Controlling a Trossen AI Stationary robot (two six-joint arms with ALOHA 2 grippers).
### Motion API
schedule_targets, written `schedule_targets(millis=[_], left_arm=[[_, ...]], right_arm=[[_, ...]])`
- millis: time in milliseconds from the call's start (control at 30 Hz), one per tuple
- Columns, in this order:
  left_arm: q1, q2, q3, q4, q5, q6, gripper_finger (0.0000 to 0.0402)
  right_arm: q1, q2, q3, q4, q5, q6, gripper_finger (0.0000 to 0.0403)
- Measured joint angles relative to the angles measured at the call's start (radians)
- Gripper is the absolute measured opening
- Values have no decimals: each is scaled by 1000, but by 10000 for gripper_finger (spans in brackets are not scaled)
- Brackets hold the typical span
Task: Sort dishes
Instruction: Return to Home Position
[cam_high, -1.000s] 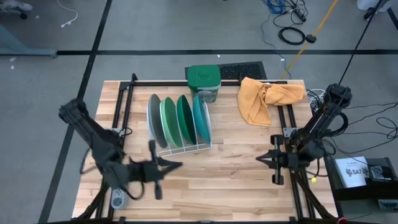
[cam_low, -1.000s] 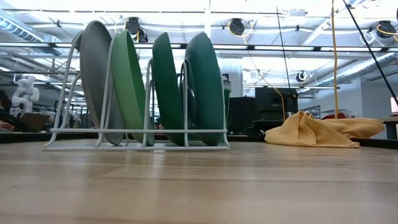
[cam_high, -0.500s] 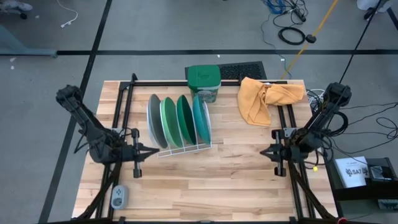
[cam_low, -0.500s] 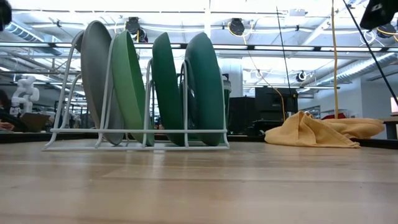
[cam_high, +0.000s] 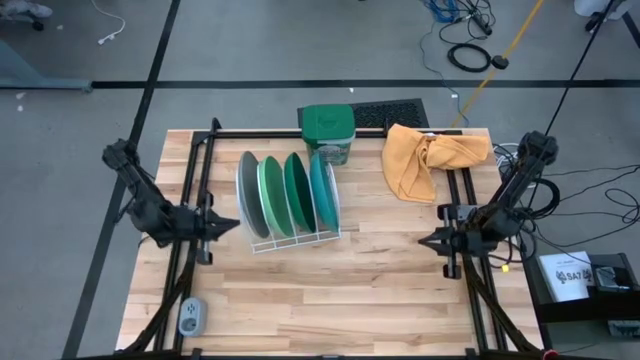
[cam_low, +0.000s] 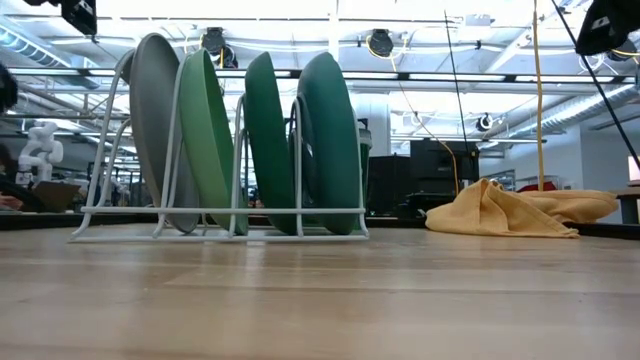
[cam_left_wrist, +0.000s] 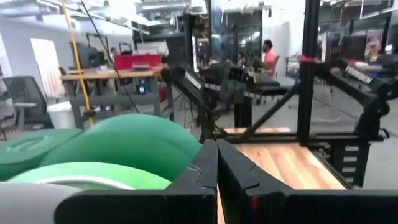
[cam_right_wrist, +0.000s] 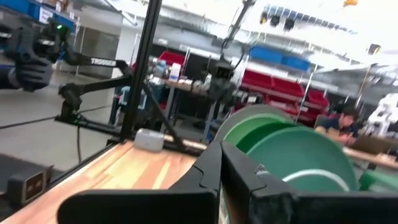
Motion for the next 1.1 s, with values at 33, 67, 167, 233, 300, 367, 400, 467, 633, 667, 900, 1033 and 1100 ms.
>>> schedule_targets(millis=[33, 67, 167, 233, 300, 367, 400, 467, 633, 667, 900, 1033, 1100], left_arm=[[0, -31, -6, -5, 3, 15, 0], [0, -59, -10, -19, 7, 27, 0], [0, -136, -11, -103, 14, 25, 0], [0, -177, -11, -172, 15, 6, 0], [0, -213, -11, -247, 18, -22, 0], [0, -245, -11, -305, 20, -60, 0], [0, -259, -11, -331, 22, -79, 0], [0, -284, -11, -381, 36, -110, 0], [0, -319, -11, -417, 73, -134, 0], [0, -321, -11, -422, 75, -134, 0], [0, -325, -40, -460, 94, -215, 0], [0, -326, -121, -399, 95, -247, 0], [0, -331, -177, -328, 96, -238, 0]], right_arm=[[-1, -24, 0, -50, 0, 29, 0], [-1, -48, 0, -94, 0, 57, 0], [-1, -114, 0, -214, 0, 126, 0], [-1, -156, 0, -280, 0, 155, 0], [-1, -198, 0, -338, 0, 173, 0], [-1, -244, 0, -395, 0, 187, 0], [-1, -268, 0, -423, 1, 193, 0], [-1, -320, 0, -480, 1, 207, 0], [-1, -449, 0, -638, 6, 258, 0], [-1, -473, 0, -670, 6, 268, 0], [-2, -599, 1, -812, 14, 305, 0], [-12, -599, 0, -823, 27, 309, 0], [-16, -599, 0, -824, 28, 309, 0]])
